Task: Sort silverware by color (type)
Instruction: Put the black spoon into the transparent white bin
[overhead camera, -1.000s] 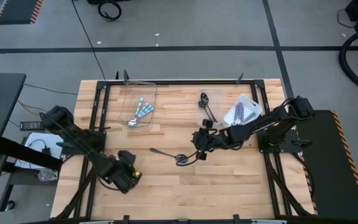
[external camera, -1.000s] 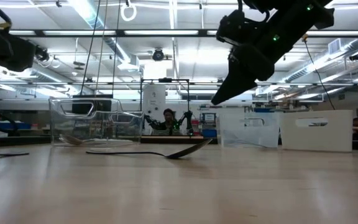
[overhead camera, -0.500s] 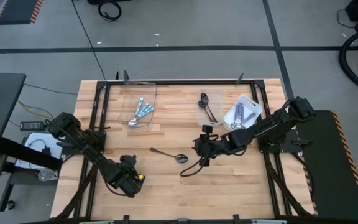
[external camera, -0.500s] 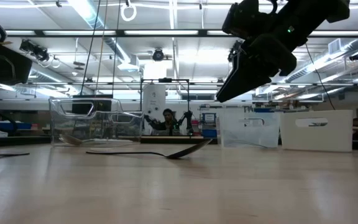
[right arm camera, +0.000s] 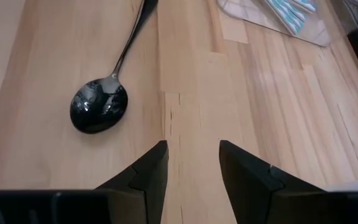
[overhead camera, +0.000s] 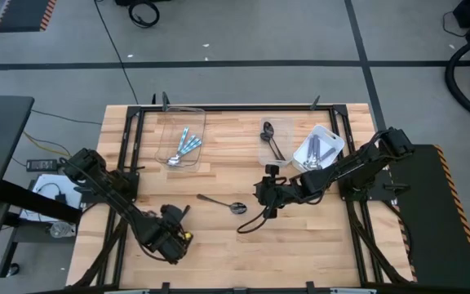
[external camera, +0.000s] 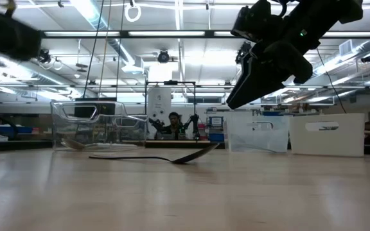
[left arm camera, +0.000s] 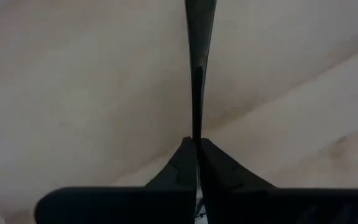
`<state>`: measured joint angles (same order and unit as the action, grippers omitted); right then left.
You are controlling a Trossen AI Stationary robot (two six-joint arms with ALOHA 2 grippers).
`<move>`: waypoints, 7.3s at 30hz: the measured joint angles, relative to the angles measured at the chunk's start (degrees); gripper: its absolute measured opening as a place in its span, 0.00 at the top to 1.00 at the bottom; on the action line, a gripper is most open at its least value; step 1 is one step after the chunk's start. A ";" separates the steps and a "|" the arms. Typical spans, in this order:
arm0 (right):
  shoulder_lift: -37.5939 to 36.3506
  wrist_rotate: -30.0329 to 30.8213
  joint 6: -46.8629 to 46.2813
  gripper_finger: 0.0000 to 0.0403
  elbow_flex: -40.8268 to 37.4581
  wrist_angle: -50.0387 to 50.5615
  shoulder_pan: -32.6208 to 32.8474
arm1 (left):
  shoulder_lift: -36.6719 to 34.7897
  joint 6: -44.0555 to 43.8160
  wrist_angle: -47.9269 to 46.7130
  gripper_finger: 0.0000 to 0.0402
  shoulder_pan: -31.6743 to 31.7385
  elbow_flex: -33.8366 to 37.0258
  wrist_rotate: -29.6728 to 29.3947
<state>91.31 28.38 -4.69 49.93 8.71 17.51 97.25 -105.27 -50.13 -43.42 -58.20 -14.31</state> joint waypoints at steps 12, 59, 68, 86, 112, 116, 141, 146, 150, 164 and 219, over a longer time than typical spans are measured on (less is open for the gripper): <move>0.00 0.02 -0.02 0.62 0.00 -4.69 -0.68 | -0.02 15.85 -1.34 0.98 4.87 -4.91 -22.85; -22.99 19.55 -10.33 0.62 1.43 32.24 -7.26 | -0.13 168.01 46.91 0.97 51.78 -4.91 3.41; -23.02 15.13 -7.86 0.62 1.25 32.56 -7.97 | -0.07 181.20 54.38 0.97 58.05 -4.91 18.73; -23.12 21.44 -6.05 0.63 1.18 29.53 -7.79 | 12.57 201.80 71.89 0.97 63.25 -8.09 24.69; -23.04 15.69 -35.57 0.63 1.18 25.82 -11.68 | 22.56 201.00 69.97 0.97 65.47 -21.31 30.15; -23.02 8.49 -35.65 0.63 1.18 25.13 -16.05 | 22.53 202.04 70.36 0.97 65.33 -21.31 29.60; -17.35 -10.16 -28.56 0.67 1.18 19.78 -31.11 | 22.51 202.15 76.00 0.97 64.08 -21.31 28.02; -17.35 -14.63 -28.24 0.80 1.18 19.33 -32.44 | 22.51 202.21 75.98 0.97 64.08 -21.31 28.03; -17.35 -15.10 -28.44 0.93 1.18 19.55 -33.08 | 22.45 202.59 76.07 0.97 64.06 -21.31 28.00; -17.37 -13.14 -31.17 0.97 1.18 21.66 -36.00 | 22.38 192.63 75.60 0.63 61.88 -21.31 19.75; -27.53 -20.52 -18.16 0.73 -3.76 15.04 -30.70 | 14.53 118.80 18.98 0.88 42.94 -18.95 13.23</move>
<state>63.78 7.86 -22.85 46.17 23.75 -13.20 111.79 13.53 -31.16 -0.48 -77.14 -1.08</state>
